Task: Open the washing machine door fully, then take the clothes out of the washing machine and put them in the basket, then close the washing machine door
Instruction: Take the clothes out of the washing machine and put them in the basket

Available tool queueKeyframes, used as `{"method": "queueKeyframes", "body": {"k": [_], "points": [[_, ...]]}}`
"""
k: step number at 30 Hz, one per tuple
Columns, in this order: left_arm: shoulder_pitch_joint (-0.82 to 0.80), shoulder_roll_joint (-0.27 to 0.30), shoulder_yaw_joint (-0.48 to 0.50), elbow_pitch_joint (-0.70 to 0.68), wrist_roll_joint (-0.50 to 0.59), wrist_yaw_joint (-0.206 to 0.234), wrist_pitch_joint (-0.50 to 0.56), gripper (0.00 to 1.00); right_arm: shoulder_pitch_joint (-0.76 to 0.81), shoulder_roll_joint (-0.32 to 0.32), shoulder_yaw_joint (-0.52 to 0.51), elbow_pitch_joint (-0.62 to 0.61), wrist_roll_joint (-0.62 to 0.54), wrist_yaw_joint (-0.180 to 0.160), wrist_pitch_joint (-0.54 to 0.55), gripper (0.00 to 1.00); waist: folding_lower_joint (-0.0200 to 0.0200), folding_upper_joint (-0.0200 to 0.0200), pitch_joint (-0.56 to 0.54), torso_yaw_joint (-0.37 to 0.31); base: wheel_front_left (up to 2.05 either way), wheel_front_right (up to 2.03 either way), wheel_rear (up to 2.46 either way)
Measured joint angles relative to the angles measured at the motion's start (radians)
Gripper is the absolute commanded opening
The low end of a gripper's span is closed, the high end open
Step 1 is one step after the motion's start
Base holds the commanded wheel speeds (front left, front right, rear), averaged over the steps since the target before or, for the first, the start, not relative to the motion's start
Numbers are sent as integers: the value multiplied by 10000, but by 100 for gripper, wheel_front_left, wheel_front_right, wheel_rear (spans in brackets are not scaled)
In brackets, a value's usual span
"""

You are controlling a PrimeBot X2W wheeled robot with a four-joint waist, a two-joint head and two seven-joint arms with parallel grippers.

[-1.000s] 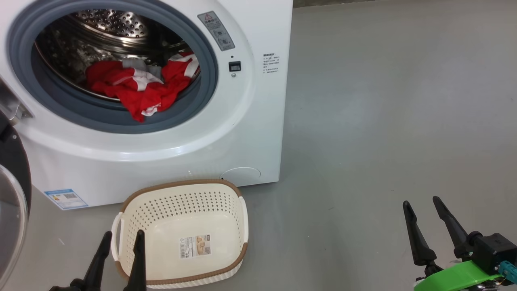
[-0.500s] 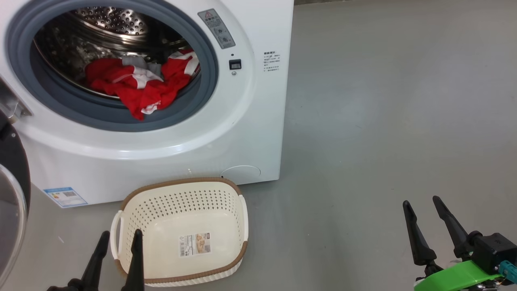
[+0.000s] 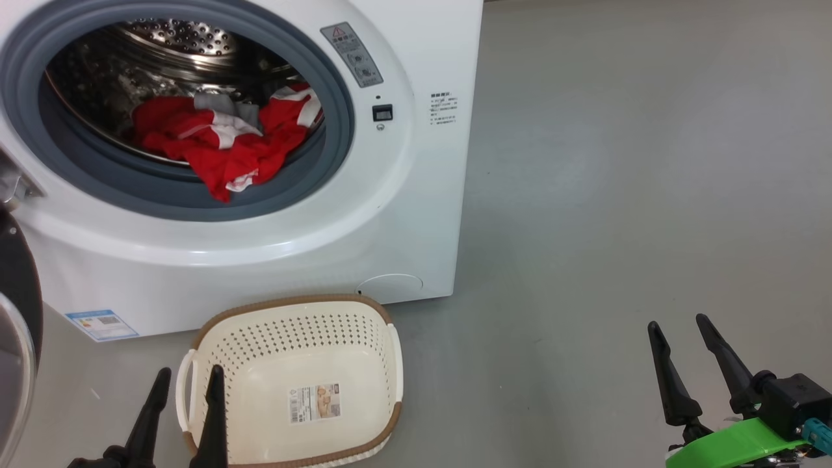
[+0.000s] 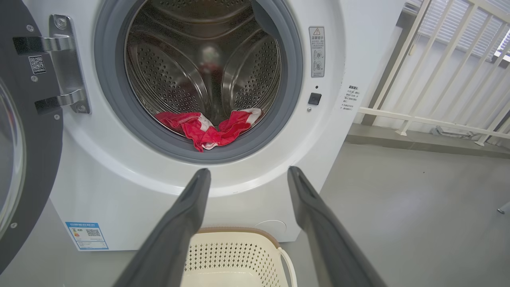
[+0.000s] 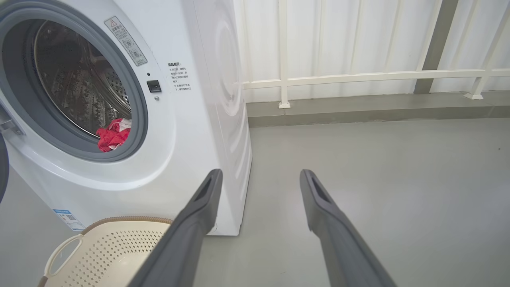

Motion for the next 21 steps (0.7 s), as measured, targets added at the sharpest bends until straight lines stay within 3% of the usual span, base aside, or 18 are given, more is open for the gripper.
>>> {"method": "queueKeyframes", "body": {"k": [21], "points": [[-372, 31, 128, 138, -119, 0, 0, 100, -126, 71, 4, -48, 0, 0, 0, 100, 0, 0, 398, 47, 73, -78, 5]]}}
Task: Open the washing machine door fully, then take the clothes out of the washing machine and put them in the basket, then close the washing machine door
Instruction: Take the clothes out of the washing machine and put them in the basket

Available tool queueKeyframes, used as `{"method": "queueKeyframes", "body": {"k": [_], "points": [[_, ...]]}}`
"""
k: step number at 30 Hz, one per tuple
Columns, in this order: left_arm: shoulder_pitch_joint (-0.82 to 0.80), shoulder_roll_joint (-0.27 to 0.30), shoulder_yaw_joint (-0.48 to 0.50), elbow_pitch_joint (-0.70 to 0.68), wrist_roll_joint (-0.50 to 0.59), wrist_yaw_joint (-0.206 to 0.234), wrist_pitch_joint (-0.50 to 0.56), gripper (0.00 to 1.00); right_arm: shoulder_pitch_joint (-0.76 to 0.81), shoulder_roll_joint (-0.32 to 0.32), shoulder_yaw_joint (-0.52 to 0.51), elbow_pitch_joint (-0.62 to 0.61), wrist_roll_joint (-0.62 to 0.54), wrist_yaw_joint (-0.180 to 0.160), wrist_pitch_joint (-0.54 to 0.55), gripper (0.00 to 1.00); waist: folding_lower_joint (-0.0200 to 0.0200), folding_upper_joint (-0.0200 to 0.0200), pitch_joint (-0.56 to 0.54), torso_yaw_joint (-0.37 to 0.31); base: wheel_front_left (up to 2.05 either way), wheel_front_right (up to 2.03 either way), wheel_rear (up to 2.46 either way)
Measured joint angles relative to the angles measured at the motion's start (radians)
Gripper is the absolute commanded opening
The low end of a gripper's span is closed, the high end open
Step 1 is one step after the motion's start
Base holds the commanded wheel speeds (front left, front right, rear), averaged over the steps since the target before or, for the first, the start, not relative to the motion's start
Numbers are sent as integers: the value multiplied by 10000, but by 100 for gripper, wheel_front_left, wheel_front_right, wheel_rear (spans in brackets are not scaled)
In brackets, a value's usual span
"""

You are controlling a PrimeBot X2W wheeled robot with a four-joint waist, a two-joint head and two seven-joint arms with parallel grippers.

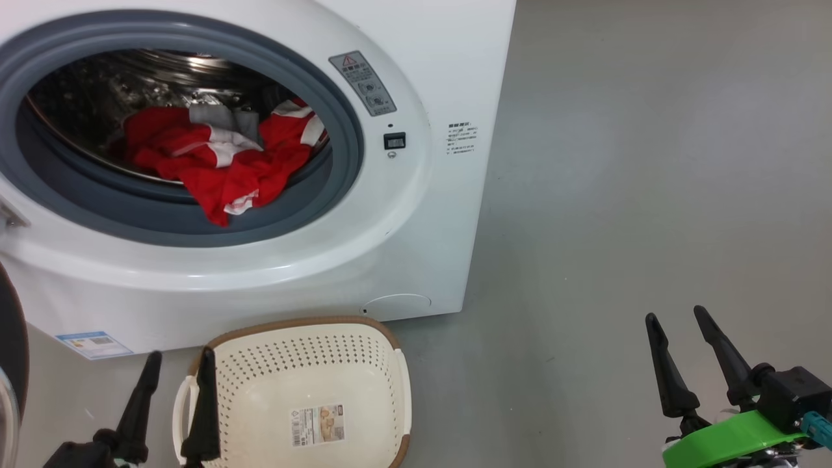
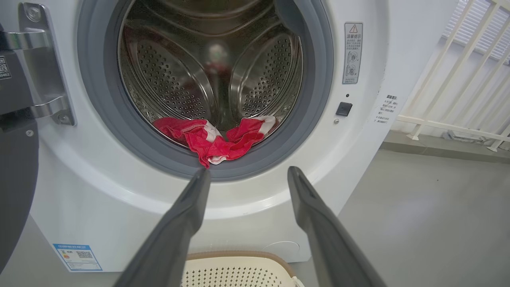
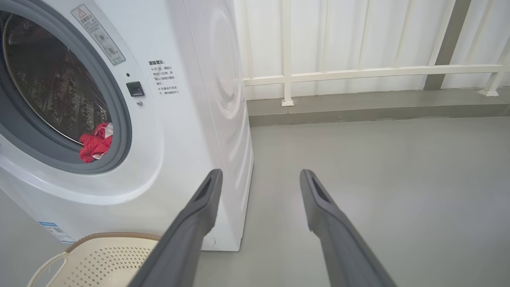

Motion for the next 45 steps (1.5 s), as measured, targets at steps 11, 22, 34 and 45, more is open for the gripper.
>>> {"method": "queueKeyframes", "body": {"k": [11, 22, 34, 45], "points": [[-307, 105, -25, 198, 54, 0, 0, 100, -125, 86, 0, -23, 0, 0, 0, 100, 0, 0, 277, 29, 0, 0, 0], [-1940, 244, -301, 1887, 790, 0, 0, 100, -526, 222, 163, -54, 0, 0, 0, 100, 0, 0, 780, -17, 0, 0, 0], [-6137, 938, -763, 5960, 1549, 0, 217, 100, -1199, 403, 360, -84, 0, 0, 0, 100, 0, 0, 1731, -316, 0, 0, 0], [-9405, 1542, -1068, 8788, 1837, 104, 884, 100, -1823, 562, 533, -136, 0, 0, 0, 100, 0, 0, 2730, -785, 0, 0, 0]]}}
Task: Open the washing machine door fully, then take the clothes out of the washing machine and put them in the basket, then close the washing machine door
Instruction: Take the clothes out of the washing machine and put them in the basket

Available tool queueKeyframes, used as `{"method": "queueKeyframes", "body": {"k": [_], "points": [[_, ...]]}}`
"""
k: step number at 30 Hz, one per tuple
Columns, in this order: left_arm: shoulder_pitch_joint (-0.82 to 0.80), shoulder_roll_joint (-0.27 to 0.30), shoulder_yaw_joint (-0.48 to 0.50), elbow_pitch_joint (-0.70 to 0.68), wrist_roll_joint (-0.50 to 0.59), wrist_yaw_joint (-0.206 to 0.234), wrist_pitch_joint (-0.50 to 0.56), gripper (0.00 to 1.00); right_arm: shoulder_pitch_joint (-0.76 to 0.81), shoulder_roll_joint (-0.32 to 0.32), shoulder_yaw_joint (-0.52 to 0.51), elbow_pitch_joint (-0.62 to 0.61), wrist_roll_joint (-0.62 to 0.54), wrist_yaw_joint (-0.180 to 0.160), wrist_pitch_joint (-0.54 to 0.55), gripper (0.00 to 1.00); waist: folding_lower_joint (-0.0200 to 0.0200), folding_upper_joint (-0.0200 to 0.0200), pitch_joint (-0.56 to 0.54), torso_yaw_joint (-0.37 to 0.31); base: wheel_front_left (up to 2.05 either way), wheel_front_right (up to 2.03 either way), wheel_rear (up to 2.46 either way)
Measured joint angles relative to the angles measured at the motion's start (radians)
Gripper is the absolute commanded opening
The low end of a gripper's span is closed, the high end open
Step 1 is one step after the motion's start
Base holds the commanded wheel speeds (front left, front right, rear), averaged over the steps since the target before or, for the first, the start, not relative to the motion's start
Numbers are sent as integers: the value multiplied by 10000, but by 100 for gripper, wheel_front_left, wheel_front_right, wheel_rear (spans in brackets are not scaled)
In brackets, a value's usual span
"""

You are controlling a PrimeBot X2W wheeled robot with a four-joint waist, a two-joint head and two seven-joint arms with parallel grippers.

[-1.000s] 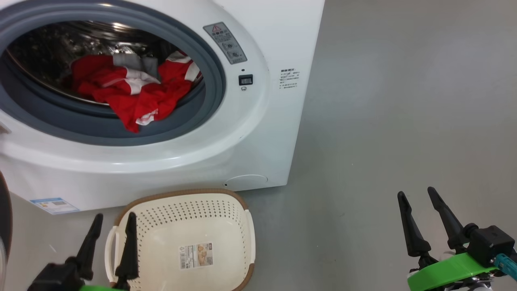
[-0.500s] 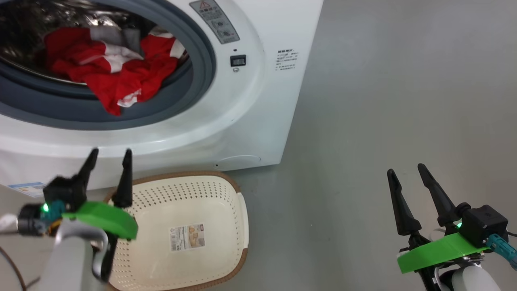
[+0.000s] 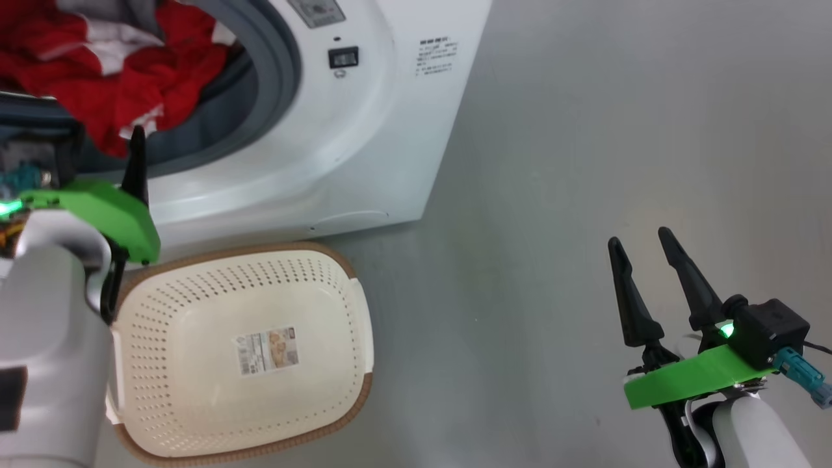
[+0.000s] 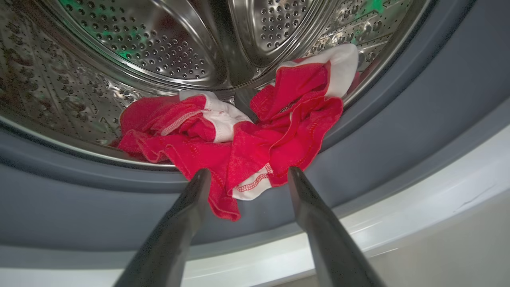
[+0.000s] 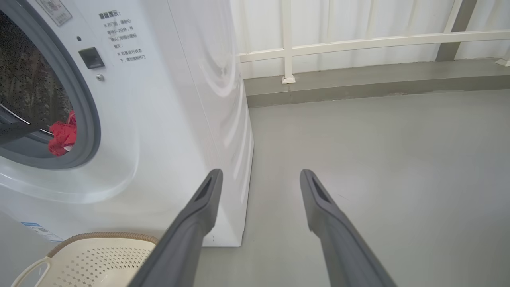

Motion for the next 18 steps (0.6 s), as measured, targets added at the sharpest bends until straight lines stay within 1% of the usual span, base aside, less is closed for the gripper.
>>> {"method": "queueKeyframes", "body": {"k": [3, 7, 13, 18], "points": [[-673, 12, -186, 585, 161, 69, 163, 100, -149, 25, 0, -13, 2, 0, 0, 100, 0, 0, 272, -106, 0, 0, 0], [-1685, 247, -518, 1365, 491, 134, 186, 100, -464, 46, 36, -77, 96, 0, 0, 100, 0, 0, 699, -272, 0, 0, 0], [-2384, 372, -828, 2161, 683, 150, 261, 100, -601, 52, 251, -92, 291, 0, 0, 100, 0, 0, 1083, -539, 0, 0, 0], [-2942, 840, -1016, 2539, 780, 153, 270, 100, -893, 59, 380, -128, 487, 0, 0, 100, 0, 0, 1392, -778, 0, 0, 0]]}}
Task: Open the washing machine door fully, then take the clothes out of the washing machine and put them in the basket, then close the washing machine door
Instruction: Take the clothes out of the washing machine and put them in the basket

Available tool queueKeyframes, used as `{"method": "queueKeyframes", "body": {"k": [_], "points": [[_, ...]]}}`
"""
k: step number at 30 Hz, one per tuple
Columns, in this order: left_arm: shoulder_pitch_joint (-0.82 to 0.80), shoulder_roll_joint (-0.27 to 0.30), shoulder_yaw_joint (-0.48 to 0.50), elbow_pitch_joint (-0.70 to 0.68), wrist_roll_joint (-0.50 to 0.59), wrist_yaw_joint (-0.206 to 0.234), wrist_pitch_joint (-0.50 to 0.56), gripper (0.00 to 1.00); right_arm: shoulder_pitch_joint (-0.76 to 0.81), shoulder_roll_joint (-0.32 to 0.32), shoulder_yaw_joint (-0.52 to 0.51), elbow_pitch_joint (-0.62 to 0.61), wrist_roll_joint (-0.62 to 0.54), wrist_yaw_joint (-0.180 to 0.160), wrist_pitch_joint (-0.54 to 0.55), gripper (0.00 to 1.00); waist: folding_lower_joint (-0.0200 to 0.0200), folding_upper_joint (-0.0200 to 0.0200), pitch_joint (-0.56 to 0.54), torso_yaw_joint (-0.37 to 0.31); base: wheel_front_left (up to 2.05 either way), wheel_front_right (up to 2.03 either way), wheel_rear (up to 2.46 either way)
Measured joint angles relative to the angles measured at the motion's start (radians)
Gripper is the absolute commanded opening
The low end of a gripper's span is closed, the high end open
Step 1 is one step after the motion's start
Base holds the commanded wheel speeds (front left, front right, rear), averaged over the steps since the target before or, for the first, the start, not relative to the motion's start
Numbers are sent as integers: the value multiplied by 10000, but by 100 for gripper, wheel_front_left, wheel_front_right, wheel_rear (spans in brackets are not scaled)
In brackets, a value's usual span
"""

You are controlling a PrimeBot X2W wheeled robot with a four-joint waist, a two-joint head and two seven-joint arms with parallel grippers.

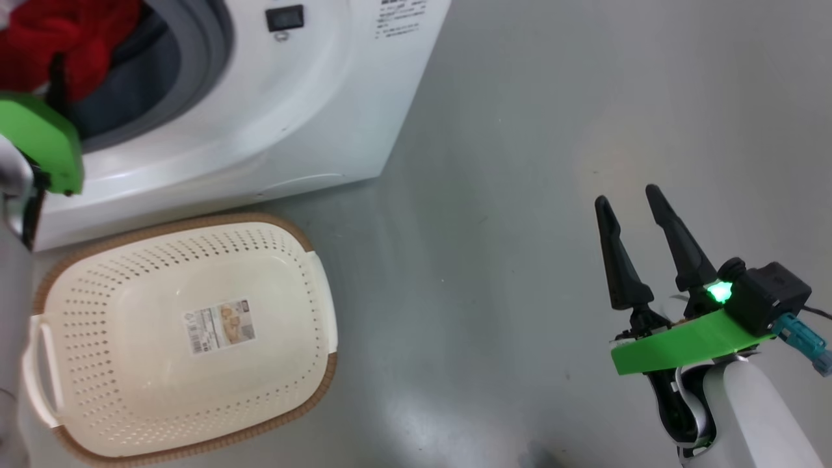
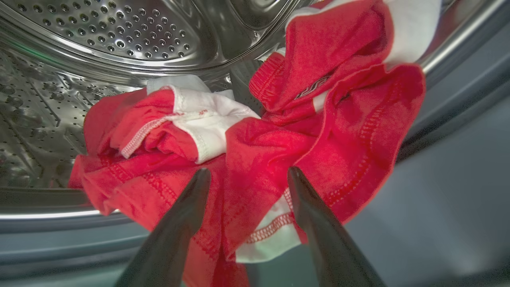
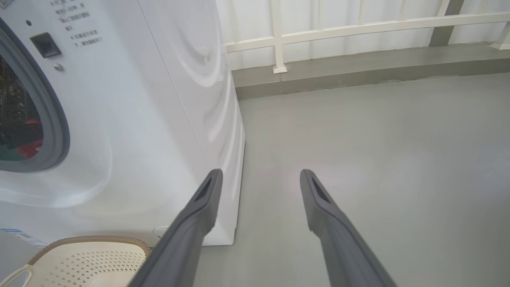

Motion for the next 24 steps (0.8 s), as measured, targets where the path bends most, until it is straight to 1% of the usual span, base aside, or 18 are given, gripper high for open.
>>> {"method": "queueKeyframes", "body": {"k": [5, 11, 12, 13, 14, 15, 19, 24], "points": [[-267, 267, -153, 245, 169, 77, 98, 100, -117, 0, 31, 0, 73, 0, 0, 100, 0, 0, 269, -223, 0, 0, 0], [-435, 399, -194, 336, 174, 171, 213, 100, -141, 2, 50, 0, 146, 0, 0, 100, 0, 0, 432, -370, 0, 0, 0], [-474, 408, -213, 341, 174, 171, 240, 88, -170, 2, 50, 0, 146, 0, 0, 100, 0, 0, 451, -384, 0, 0, 0], [-479, 414, -245, 353, 174, 171, 253, 48, -209, 2, 50, 0, 148, 0, 0, 100, 0, 0, 463, -394, 0, 0, 0], [-479, 410, -286, 368, 174, 171, 253, 30, -261, 2, 48, 0, 148, 0, 0, 100, 0, 0, 461, -394, 0, 0, 0], [-479, 403, -328, 385, 174, 169, 253, 0, -284, 2, 46, -10, 148, 0, 0, 100, 0, 0, 458, -390, 0, 0, 0], [-463, 351, -422, 493, 155, 155, 222, 0, -282, 2, 27, -8, 148, 0, 0, 100, 1, 0, 381, -322, 0, 0, 0], [-385, 238, -389, 543, -128, 134, -322, 0, -280, 4, 0, -10, 146, 0, 0, 100, 0, 0, 194, -214, 0, 0, 0]]}}
